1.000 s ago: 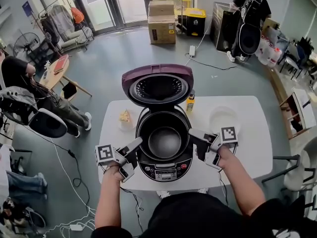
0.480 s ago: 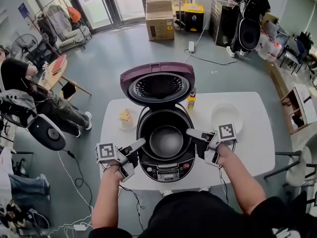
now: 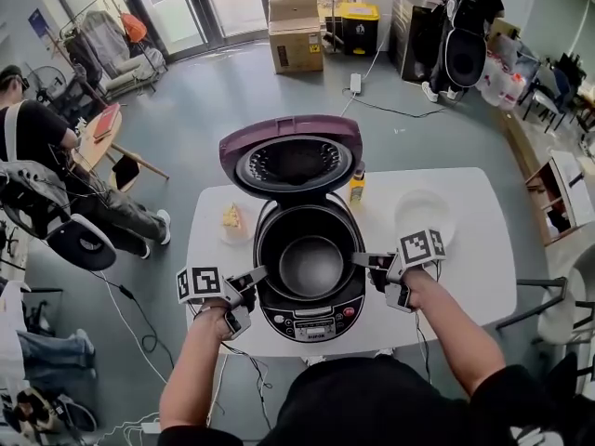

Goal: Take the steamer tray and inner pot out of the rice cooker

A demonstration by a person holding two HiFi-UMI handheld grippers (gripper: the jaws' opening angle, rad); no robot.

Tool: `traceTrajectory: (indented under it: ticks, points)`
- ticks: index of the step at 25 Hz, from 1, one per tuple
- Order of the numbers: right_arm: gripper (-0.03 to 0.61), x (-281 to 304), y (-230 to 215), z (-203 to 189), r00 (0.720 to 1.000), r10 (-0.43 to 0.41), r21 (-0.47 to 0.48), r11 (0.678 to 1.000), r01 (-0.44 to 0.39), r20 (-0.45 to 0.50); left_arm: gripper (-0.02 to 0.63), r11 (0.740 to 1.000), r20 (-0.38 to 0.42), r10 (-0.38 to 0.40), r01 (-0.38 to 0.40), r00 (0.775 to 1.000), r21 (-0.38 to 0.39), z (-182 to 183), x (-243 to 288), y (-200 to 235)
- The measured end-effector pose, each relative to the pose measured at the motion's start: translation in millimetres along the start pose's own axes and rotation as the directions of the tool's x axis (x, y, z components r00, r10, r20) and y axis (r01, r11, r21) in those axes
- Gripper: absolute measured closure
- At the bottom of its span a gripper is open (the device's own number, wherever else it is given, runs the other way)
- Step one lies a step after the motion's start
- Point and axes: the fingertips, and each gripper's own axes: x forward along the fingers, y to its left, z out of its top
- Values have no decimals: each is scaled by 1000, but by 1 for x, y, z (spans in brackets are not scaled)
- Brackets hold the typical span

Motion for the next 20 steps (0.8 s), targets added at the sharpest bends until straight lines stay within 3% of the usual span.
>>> traceTrajectory:
  ticks: [1, 10, 20]
  points:
    - [530, 0, -4, 0, 1000, -15, -11, 1000, 15, -6, 594, 1000, 0, 26, -26, 1000, 11, 0, 0, 4]
    - [551, -1, -5, -2, 999, -45, -57, 997, 45, 6, 591, 995, 6, 81, -81, 997, 66, -1, 0, 6]
    - [548, -21, 39, 2, 995, 22, -167, 986, -6, 93, 588, 977, 99, 74, -92, 992, 190, 10, -22, -32]
